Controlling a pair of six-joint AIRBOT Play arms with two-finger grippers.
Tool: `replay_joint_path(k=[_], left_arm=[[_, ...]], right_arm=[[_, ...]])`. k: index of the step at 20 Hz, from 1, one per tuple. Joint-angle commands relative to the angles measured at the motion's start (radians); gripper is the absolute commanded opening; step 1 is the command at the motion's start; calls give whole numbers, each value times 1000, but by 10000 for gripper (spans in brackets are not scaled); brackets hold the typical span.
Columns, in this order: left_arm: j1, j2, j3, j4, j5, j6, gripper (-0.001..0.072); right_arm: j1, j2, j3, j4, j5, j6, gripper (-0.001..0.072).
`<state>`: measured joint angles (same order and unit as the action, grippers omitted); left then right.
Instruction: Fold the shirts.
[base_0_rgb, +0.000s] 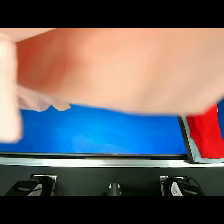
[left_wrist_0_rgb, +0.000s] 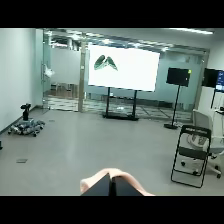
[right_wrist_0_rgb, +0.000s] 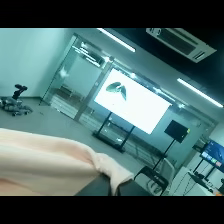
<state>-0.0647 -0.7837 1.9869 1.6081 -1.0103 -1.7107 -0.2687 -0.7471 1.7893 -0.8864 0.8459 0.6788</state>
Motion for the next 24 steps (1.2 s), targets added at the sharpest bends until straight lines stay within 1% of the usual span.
replay_joint_path(k=[1,3,5,6,7,9,11,12,15,17,19,21,22,23,24], left_arm=[[1,-9,-71,102,-92,5,22],[1,-32,-180,137,-198,5,22],[1,-55,-347,136,-211,8,23],[1,-69,-438,136,-196,8,23],[1,-90,-535,136,-175,8,23],[1,-155,-694,134,-130,7,23],[1,-253,-771,134,-85,7,23],[1,-309,-774,134,-71,7,23],[1,-474,-734,131,-16,-3,23],[3,-568,-678,131,-7,-30,23],[6,-651,-637,98,-9,-63,24],[6,-719,-634,18,-29,-63,24],[6,-744,-633,-38,-74,-60,60],[9,-756,-633,-74,-115,-41,386],[11,-756,-631,-70,-165,-34,720]], right_arm=[[-2,-42,3,-136,208,118,21],[-2,-135,-6,-181,418,122,21],[-2,-261,-64,-182,598,127,20],[-2,-322,-108,-185,634,134,20],[-2,-387,-166,-185,629,137,20],[10,-515,-267,-186,534,140,20],[58,-647,-305,-196,403,140,20],[89,-703,-305,-195,334,140,20],[175,-812,-305,-195,51,158,22],[215,-842,-305,-195,-123,237,22],[249,-866,-305,-195,-207,294,22],[279,-897,-305,-195,-186,297,26],[291,-907,-305,-195,-151,297,152],[293,-907,-303,-198,-111,296,429],[290,-901,-293,-211,-58,296,604]])
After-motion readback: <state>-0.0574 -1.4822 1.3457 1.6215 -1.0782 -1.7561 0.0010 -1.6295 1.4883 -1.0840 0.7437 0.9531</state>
